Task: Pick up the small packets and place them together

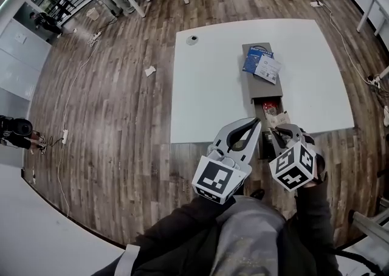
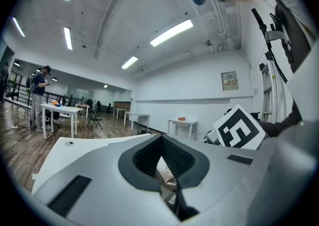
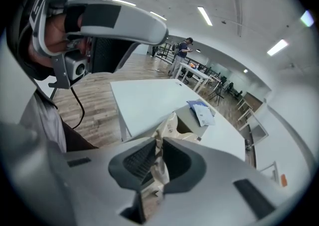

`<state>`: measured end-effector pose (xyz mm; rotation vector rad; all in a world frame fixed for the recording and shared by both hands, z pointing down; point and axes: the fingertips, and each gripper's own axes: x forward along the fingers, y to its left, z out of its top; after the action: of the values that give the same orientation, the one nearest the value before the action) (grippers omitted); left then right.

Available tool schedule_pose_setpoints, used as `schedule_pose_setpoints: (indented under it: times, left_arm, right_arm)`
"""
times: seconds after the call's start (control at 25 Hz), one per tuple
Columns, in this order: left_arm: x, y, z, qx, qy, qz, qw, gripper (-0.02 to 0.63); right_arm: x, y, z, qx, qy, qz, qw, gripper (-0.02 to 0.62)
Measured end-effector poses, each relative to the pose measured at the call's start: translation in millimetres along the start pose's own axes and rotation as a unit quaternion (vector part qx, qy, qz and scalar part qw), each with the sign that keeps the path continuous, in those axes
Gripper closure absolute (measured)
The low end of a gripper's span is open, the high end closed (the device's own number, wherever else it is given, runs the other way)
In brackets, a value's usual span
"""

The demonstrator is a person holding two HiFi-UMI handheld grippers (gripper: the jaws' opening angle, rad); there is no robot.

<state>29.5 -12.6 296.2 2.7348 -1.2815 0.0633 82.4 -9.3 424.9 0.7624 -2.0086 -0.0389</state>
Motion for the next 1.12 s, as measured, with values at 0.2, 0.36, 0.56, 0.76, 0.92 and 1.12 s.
schedule_pose_setpoints:
  times: [0.2,0.36,0.56,0.76,0.92,1.12]
  left_arm:
    - [10,19,-4,-0.005,0.007,0.008,0.9999,0.604]
    - [29,56,-3,-0.008,0.006,0.016,0.9998,0.604]
    - [59,104,10,-0.01,0.005,0.018,0.9998,0.604]
    - [84,138,5,-0.018,0.016,0.016,0.9996,0.604]
    - [96,155,-6,-0.027,0.029,0.012,0.9992,0.604]
    - [105,166,-12,-0.036,0.037,0.011,0.9986,0.604]
  right_arm:
    - [7,-23,18,0.005,-0.017,-0.01,1.0,0.546]
    - [26,-60,46,0.009,-0.034,-0.024,0.999,0.546]
    - [53,-111,79,0.017,-0.042,-0.033,0.998,0.546]
    - [90,-133,86,0.038,-0.025,-0.016,0.999,0.546]
    - [114,-135,81,0.051,-0.003,-0.006,0.999,0.545]
    - [128,-137,74,0.054,0.015,0.006,0.998,0.505]
